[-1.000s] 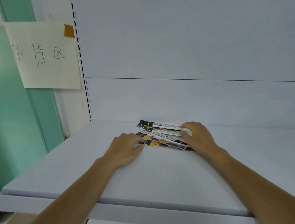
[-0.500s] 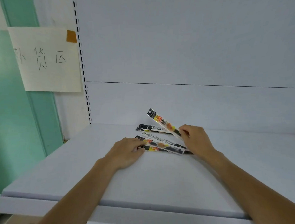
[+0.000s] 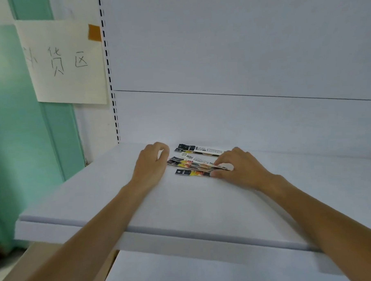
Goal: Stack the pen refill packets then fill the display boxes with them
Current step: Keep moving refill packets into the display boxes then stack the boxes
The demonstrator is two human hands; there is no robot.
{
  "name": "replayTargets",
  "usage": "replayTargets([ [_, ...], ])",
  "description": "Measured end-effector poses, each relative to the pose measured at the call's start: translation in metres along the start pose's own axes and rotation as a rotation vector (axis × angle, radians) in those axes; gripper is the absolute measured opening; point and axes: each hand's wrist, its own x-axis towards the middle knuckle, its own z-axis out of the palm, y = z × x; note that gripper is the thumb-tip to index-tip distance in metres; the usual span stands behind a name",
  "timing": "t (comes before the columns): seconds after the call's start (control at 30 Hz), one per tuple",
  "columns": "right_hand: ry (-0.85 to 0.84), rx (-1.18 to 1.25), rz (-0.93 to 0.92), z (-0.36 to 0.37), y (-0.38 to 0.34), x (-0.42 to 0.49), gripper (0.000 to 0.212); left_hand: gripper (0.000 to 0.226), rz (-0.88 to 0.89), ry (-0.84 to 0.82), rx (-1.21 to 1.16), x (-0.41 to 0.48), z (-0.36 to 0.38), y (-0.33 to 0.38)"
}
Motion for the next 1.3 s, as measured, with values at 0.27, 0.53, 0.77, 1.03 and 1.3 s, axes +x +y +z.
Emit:
replayTargets([
  [0.27, 0.085, -0.363, -0.295, 0.003, -0.012, -0.008, 0.028, 0.048, 0.143, -0.301, 0.289, -0.009, 0.005, 0.015],
  [0.53, 0.392, -0.365, -0.491, 0.006, -0.019, -0.016, 0.032, 0.021, 0.317, -0.423, 0.651, -0.008, 0.007, 0.037],
  [0.77, 0.274, 0.695, 0.220, -0.016, -0.047, -0.017, 0.043, 0.006, 0.293, -0.259, 0.612, -0.015, -0.005, 0.042],
  [1.03, 0.439, 0.757, 0.213, -0.031, -0.068, -0.010, 0.018, 0.011, 0.348, -0.354, 0.645, -0.030, 0.002, 0.066],
  [1.3, 0.276, 0.321, 0.154, -0.017, -0.031, -0.032, 0.049, 0.038, 0.369, -0.388, 0.499, -0.043, 0.014, 0.083],
])
